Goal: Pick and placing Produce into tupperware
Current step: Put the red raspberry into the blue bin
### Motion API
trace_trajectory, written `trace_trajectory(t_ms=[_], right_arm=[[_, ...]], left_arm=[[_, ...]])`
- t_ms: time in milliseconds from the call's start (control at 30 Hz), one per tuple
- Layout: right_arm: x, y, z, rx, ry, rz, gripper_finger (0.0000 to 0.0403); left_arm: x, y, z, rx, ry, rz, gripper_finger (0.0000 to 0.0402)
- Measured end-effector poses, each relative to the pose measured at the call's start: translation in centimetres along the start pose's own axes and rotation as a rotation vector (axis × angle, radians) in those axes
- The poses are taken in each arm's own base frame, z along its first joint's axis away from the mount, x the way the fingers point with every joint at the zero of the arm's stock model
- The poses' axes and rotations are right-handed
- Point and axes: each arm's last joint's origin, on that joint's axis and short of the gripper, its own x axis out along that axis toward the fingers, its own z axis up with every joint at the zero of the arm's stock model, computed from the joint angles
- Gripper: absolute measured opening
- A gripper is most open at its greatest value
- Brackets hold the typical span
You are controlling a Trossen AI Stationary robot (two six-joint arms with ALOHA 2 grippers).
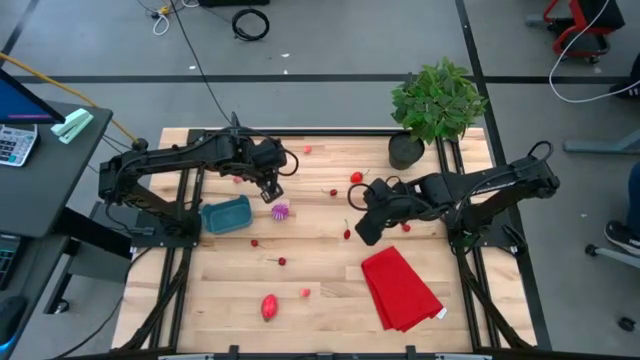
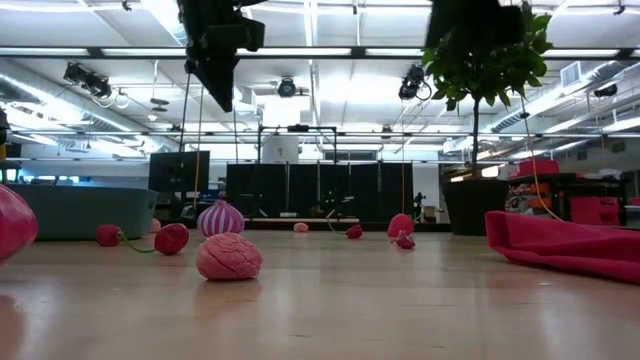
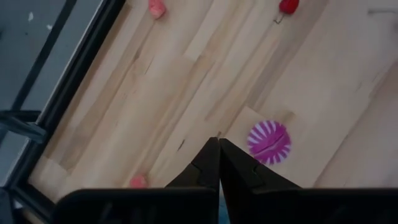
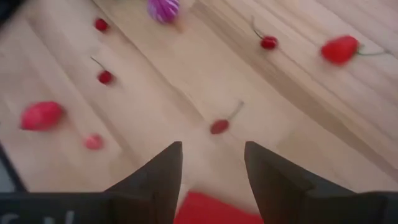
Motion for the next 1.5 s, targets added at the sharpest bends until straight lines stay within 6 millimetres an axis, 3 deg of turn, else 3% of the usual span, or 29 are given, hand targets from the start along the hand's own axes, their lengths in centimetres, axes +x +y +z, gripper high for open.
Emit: trace_trajectory(t_ms=[267,567,767,967,1233,1500], right_arm=[[0.1,0.6,0.4,0.040,-0.043,0.048,0.0183],[0.4,-0.5,1.6,0.145,-0.168,-0.052,0.0183],[1.0,-1.0,3.1,0.348,-0.240,-0.044,0.0183],[1.3,-2.5,4.7,0.360,-0.383,-0.168,0.0183],[1.8,-3.2,5.2,0.279,-0.205,-0.097,0.0183],[1.7,-3.3,3.0,0.117,0.098,-0.068,0.0200]], left_arm=[[0.0,0.2,0.0,-0.034,0.001,0.003,0.0053],[0.0,0.2,0.1,-0.068,-0.002,0.001,0.0104],[0.1,0.1,0.3,-0.076,-0.028,-0.007,0.0130],[0.0,-0.1,0.9,-0.092,-0.083,-0.024,0.0148],[0.0,-0.1,1.0,-0.092,-0.094,-0.027,0.0151],[0.0,-0.1,1.0,-0.088,-0.092,-0.026,0.0145]])
